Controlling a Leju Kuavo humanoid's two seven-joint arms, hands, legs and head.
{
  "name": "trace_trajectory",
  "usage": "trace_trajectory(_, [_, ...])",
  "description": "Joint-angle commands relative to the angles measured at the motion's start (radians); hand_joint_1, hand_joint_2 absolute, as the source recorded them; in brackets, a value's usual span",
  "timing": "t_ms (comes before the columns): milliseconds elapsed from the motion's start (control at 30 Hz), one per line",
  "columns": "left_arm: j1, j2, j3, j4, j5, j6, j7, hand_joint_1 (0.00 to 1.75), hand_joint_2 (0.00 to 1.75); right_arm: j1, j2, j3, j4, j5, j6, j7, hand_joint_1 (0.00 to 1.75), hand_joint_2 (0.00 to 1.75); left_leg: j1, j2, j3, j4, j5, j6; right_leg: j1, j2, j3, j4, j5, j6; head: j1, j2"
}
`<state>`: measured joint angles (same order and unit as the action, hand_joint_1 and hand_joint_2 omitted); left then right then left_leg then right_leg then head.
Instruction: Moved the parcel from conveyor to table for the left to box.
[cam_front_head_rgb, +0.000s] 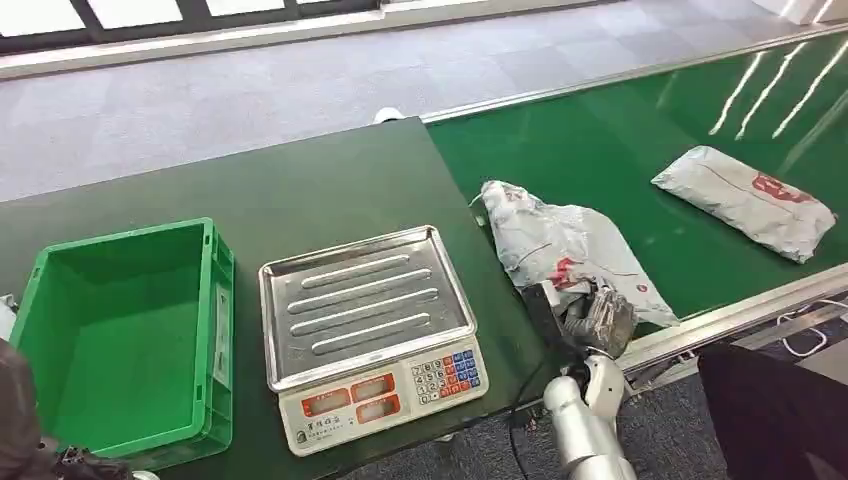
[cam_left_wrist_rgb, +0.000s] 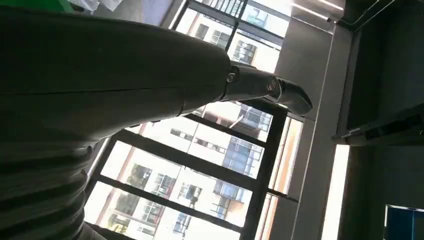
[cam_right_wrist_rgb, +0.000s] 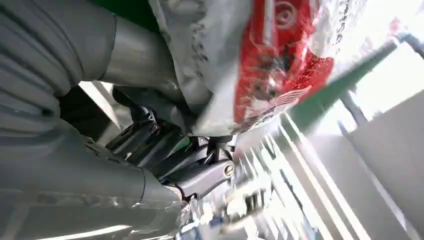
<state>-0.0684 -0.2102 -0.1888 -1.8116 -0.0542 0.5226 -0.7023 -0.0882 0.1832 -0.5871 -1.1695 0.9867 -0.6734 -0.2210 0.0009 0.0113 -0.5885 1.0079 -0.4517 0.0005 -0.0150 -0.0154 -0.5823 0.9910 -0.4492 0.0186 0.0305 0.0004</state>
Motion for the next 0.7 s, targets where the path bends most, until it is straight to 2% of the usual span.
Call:
trace_trajectory(33, [-0.026, 0.016, -0.037, 0.044, 0.008, -0.012, 0.004, 0.00, 1.75, 0.059, 0.166, -0.019, -0.660, -0.135, -0.025, -0.143, 1.75, 1.75, -0.001, 0.000, -0.001, 0.000, -0.001, -0.001, -0.001, 0.001, -0.002, 0.002, -0.001, -0.001, 0.000, 0.000])
trace_trajectory(167, [-0.034, 0.014, -0.030, 0.049, 0.007, -0.014, 0.004, 0.00, 1.75, 0.005, 0.166, 0.021, -0.644, -0.102, -0.025, -0.159, 1.75, 1.75, -0.001, 0.001, 0.000, 0.000, 0.000, -0.001, -0.001, 0.003, -0.002, 0.002, -0.001, -0.002, 0.000, 0.000])
trace_trajectory(333, [-0.039, 0.010, -0.037, 0.055, 0.003, -0.006, 0.004, 0.00, 1.75, -0.074, 0.166, 0.027, -0.600, -0.132, -0.025, -0.200, 1.75, 1.75, 0.000, 0.003, 0.000, 0.000, 0.000, -0.001, 0.000, 0.005, -0.002, 0.000, 0.000, -0.002, 0.000, 0.000])
trace_trajectory(467, [-0.035, 0.009, -0.039, 0.051, 0.003, -0.006, 0.004, 0.00, 1.75, -0.075, 0.166, 0.042, -0.597, -0.155, -0.025, -0.215, 1.75, 1.75, 0.001, 0.001, 0.000, 0.000, 0.000, -0.001, 0.000, 0.003, -0.001, 0.000, 0.000, -0.001, 0.000, 0.000])
trace_trajectory(533, [-0.032, 0.004, -0.039, 0.046, 0.001, -0.014, 0.004, 0.00, 1.75, -0.086, 0.161, 0.126, -0.562, -0.156, -0.025, -0.237, 1.75, 1.75, 0.001, 0.001, 0.001, -0.001, 0.000, -0.001, 0.001, 0.003, 0.000, -0.001, 0.000, -0.001, 0.000, 0.000])
trace_trajectory(600, [-0.034, -0.003, -0.036, 0.046, -0.003, -0.025, 0.004, 0.00, 1.75, -0.109, 0.136, 0.258, -0.496, -0.121, 0.039, -0.237, 1.75, 1.75, 0.001, 0.005, 0.001, 0.000, 0.000, -0.001, 0.000, 0.007, -0.001, 0.000, 0.001, -0.001, 0.000, 0.000])
trace_trajectory(633, [-0.036, -0.011, -0.033, 0.047, -0.005, -0.041, 0.004, 0.00, 1.75, -0.156, 0.120, 0.359, -0.422, -0.031, 0.095, -0.196, 1.75, 1.75, 0.000, 0.007, 0.001, 0.000, 0.000, -0.001, 0.000, 0.008, -0.001, 0.001, 0.001, -0.001, 0.000, 0.000])
trace_trajectory(667, [-0.043, -0.019, -0.031, 0.051, -0.007, -0.059, 0.004, 0.00, 1.75, -0.196, 0.109, 0.462, -0.337, 0.049, 0.137, -0.165, 1.75, 1.75, 0.001, 0.013, 0.002, 0.000, -0.001, -0.001, 0.000, 0.015, -0.002, 0.000, 0.003, -0.002, 0.000, 0.000])
trace_trajectory(700, [-0.043, -0.019, -0.031, 0.051, -0.007, -0.059, 0.004, 0.00, 1.75, -0.196, 0.109, 0.462, -0.337, 0.049, 0.137, -0.165, 1.75, 1.75, 0.001, 0.011, 0.001, 0.000, -0.001, -0.001, 0.001, 0.012, -0.002, 0.001, 0.002, -0.001, 0.000, 0.000])
